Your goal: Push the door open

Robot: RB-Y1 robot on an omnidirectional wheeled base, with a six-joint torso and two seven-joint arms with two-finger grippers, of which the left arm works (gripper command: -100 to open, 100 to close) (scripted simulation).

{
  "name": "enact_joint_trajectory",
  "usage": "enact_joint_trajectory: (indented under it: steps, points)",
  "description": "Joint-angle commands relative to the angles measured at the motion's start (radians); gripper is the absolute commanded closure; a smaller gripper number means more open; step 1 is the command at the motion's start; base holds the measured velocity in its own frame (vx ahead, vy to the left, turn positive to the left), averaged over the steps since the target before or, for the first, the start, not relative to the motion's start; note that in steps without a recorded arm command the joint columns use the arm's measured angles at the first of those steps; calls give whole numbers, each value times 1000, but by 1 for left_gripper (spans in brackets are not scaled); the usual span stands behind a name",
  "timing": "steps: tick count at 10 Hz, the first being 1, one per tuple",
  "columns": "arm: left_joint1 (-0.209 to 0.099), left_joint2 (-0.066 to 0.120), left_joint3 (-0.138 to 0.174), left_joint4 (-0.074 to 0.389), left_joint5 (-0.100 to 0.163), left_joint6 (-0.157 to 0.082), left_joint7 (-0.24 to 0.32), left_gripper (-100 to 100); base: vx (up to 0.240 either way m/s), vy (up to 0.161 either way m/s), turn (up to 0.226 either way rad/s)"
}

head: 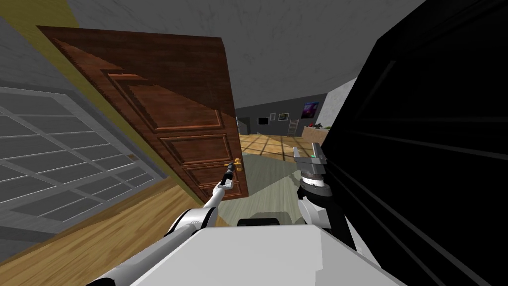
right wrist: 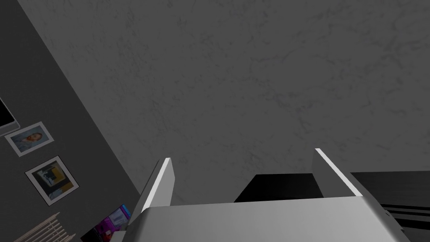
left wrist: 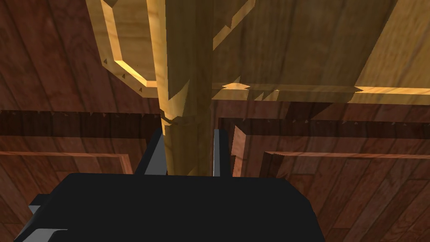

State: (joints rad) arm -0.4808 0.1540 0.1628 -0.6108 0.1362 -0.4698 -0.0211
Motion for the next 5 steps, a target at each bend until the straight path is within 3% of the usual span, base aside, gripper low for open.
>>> enact_joint_trajectory:
  steps: [1,3,5]
  points:
    - [-13,7,8,14,3,-9,0,100,157,-87,47]
    - [-1,15,22,4,8,-2,-5,100,108,-31,37]
    - [1,21,35,6,13,-3,-9,100,175,-91,53]
